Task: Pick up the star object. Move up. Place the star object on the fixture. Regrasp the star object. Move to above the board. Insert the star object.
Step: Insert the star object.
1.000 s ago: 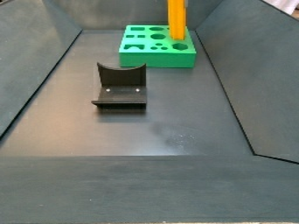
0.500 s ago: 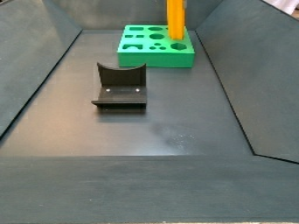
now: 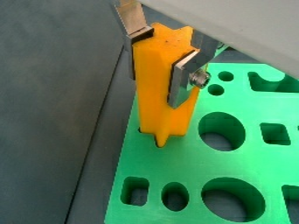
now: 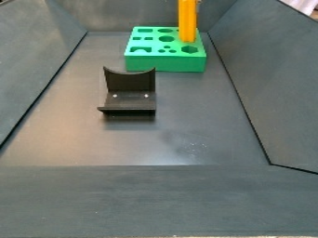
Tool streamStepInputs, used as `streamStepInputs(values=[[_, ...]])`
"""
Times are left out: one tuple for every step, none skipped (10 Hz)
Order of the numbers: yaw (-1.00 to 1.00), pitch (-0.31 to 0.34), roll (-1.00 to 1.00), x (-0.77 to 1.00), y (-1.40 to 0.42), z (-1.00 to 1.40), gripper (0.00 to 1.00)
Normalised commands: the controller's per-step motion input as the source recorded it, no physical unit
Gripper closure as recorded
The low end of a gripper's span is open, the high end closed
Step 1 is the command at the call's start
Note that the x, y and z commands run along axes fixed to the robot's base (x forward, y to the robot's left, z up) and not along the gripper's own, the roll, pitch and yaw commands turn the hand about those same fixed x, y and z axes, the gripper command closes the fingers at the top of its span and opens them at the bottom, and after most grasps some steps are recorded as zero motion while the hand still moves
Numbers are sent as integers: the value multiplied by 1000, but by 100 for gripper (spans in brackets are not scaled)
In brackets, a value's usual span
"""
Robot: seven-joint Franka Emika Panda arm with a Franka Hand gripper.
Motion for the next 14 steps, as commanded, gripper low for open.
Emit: streamStepInputs(values=[[-260,269,-44,123,0,-623,100],[-171,273,-153,71,0,-537,100],[-9,250,-279,51,69,-400,100],[149,250,-349,20,191,-291,100],[346,231,-400,49,231,-203,100],[349,180,-416,14,309,-223,100],[274,164,-239,34,314,-511,100],[3,246,-49,117,46,-709,100],[-94,320,0,251,0,-606,100],[-220,313,-41,263,0,-543,100],[-283,296,-81,246,0,-517,100],[-417,314,-91,246,0,-460,100],[-494,337,-117,217,-9,-391,100],[-454,306,-126,280,-57,-417,100]])
